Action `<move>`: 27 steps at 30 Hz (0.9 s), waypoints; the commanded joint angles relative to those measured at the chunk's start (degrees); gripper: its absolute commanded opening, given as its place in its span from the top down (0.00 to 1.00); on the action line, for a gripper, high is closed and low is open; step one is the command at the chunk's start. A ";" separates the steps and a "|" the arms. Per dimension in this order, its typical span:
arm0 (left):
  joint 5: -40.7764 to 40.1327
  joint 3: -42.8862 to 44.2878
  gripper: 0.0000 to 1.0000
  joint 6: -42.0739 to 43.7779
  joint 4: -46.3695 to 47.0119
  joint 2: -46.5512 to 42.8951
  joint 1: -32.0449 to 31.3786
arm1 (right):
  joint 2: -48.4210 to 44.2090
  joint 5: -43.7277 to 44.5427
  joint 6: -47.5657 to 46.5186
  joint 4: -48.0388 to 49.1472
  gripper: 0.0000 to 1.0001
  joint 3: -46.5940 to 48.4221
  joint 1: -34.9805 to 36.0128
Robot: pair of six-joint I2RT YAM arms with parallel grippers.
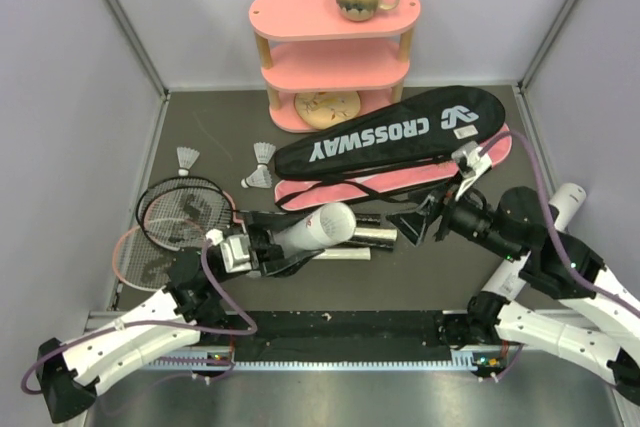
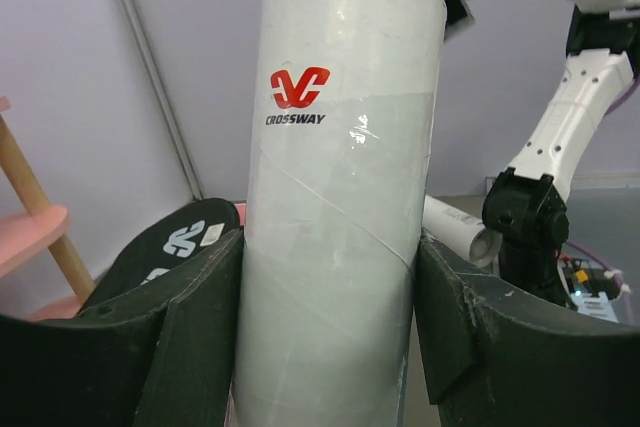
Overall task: Pack up the badminton gear
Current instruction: Place the shuttle tube at the center of the board.
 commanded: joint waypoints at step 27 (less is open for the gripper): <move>-42.21 8.82 0.80 -45.91 16.20 14.36 -0.20 | 21.50 -4.21 -0.36 32.01 0.02 -4.62 11.41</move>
